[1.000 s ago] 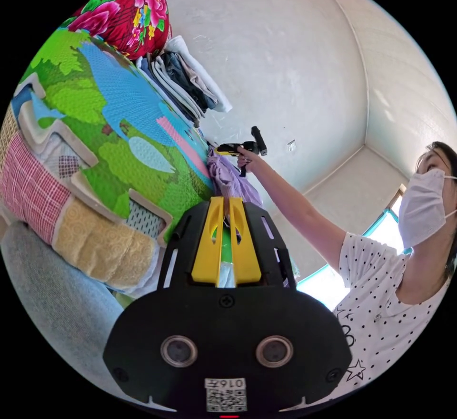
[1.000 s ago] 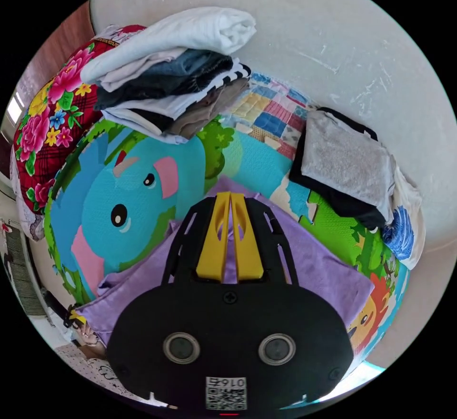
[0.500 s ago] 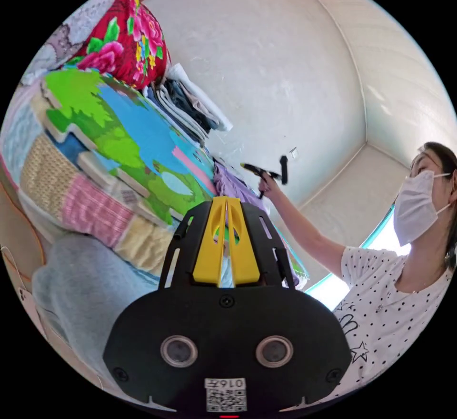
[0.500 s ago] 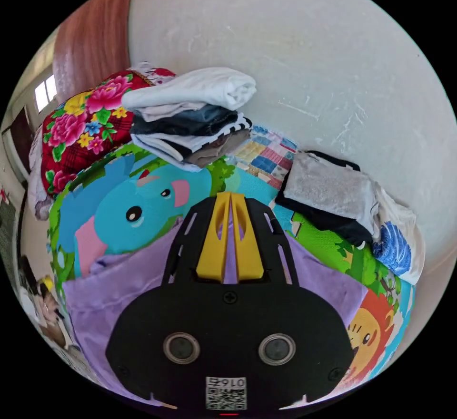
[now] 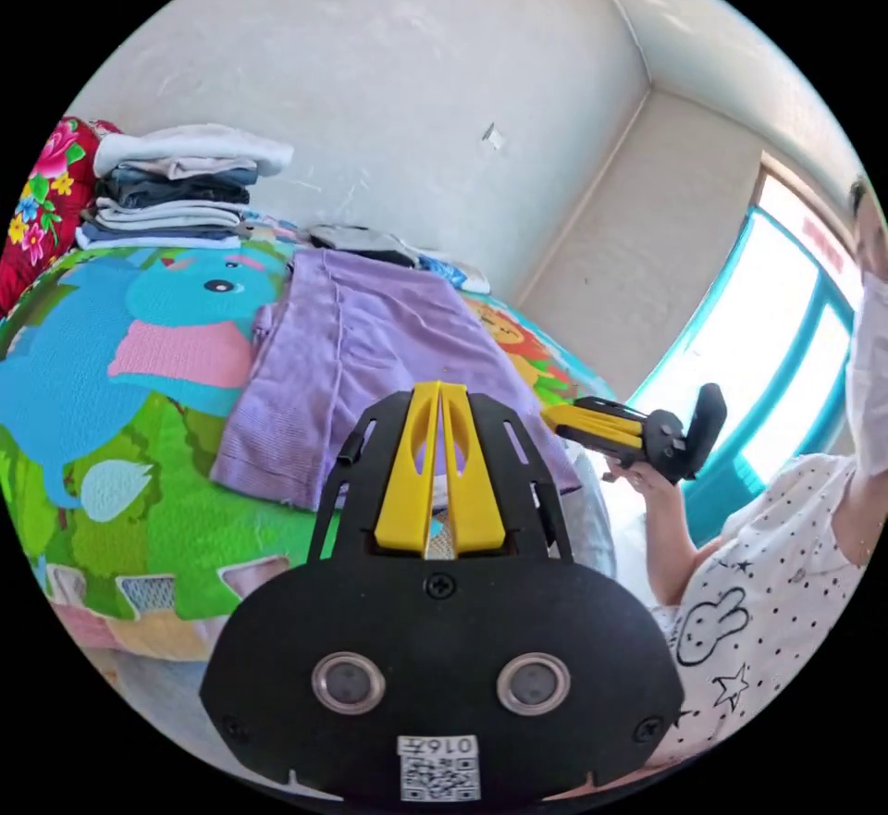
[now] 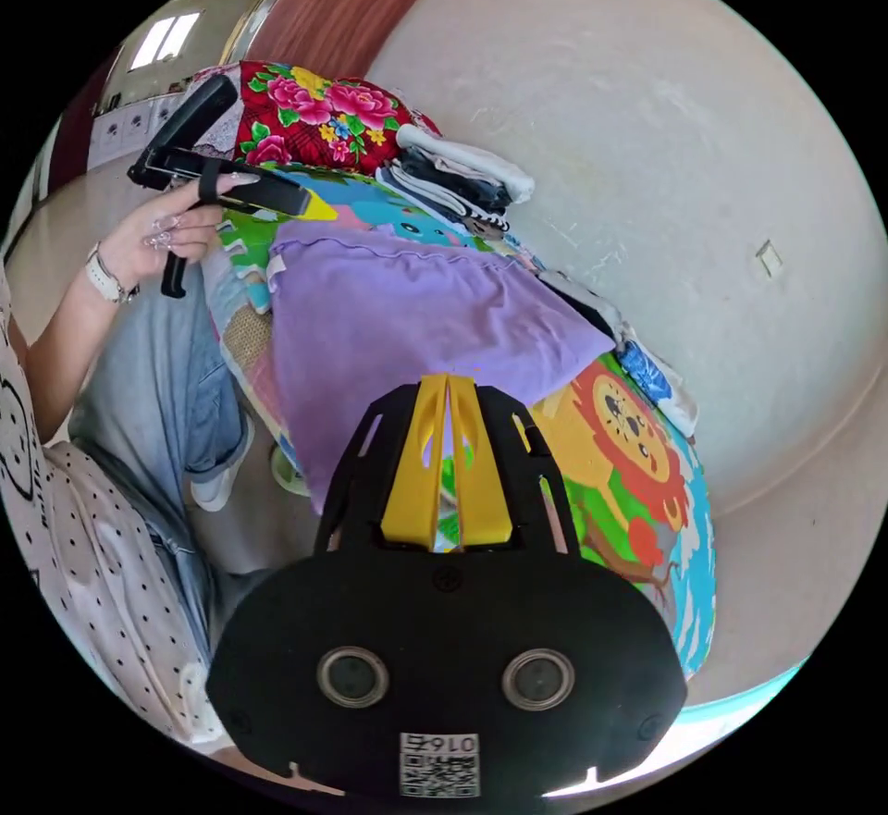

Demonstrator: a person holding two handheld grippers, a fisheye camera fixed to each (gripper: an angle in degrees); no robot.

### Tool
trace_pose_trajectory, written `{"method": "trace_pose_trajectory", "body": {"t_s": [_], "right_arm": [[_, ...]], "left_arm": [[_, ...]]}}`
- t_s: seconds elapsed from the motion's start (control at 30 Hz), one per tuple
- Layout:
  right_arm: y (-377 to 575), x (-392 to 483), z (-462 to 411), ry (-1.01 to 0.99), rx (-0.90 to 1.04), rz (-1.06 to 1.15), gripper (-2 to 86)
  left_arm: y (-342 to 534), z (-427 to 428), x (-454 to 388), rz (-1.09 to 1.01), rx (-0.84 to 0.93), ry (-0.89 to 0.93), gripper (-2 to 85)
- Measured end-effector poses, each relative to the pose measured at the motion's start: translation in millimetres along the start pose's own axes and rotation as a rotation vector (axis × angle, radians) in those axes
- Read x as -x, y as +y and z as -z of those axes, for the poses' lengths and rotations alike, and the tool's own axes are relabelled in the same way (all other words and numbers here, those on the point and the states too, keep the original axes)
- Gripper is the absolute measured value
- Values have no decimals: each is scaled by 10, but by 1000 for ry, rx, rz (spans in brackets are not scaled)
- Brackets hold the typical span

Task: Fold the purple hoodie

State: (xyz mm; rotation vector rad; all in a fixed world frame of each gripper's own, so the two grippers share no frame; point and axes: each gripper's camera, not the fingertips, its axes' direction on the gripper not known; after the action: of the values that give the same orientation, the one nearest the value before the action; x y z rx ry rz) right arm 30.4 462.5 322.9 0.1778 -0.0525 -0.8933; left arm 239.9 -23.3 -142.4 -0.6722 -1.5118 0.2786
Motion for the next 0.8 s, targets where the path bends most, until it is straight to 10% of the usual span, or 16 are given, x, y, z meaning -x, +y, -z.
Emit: {"method": "trace_pose_trajectory", "body": {"t_s": [0.13,0.6,0.8], "right_arm": [[288,12,-37,-1,41,-36,64],[883,-1530,254,-389,-86,-362,51],[851,-3217,149,-429,-276,-700,59]], "left_arm": [[25,-185,-185,-21,143,-307,-10],[-229,-331,-1249,-199,129,179,44],[-302,-909,-2009,-314,153,87,75]]}}
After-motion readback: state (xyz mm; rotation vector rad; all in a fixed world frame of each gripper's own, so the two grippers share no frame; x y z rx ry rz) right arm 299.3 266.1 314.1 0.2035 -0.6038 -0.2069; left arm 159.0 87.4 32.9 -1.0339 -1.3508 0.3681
